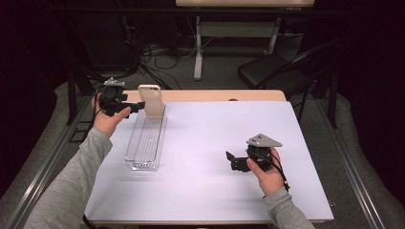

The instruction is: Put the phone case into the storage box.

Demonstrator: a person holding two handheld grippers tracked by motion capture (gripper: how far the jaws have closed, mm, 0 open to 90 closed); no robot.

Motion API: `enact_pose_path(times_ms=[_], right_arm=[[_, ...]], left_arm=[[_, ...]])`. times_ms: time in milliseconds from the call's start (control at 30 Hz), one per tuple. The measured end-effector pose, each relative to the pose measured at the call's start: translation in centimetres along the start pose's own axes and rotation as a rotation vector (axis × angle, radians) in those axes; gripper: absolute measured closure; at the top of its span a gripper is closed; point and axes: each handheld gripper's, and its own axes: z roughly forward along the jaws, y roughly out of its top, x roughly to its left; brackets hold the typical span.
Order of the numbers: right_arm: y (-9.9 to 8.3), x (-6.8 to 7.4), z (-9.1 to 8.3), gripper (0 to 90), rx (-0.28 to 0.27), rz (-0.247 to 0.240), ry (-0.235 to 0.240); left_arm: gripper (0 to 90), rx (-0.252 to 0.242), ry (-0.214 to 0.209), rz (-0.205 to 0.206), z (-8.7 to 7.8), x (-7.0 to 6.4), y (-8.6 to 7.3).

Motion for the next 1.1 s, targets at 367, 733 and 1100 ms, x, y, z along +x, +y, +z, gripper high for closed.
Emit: enact_pose_path(times_ms=[367,733,1100], right_arm=[[0.4,-0.5,-0.5,0.0,0.018,0.018,-0.001],[0.9,-0.5,-1.4,0.0,0.031,-0.019,0.011],[1.7,-0.5,-2.2,0.0,0.04,-0.05,0.054]], left_arm=[[10.1,0.023,-0.027,0.039,-0.7,-0.9,-0.2],[6.2,0.015,-0.077,0.064,-2.5,-2.5,-0.6],[6.2,0.023,-0.115,0.054,-4.7,-4.4,-2.5]])
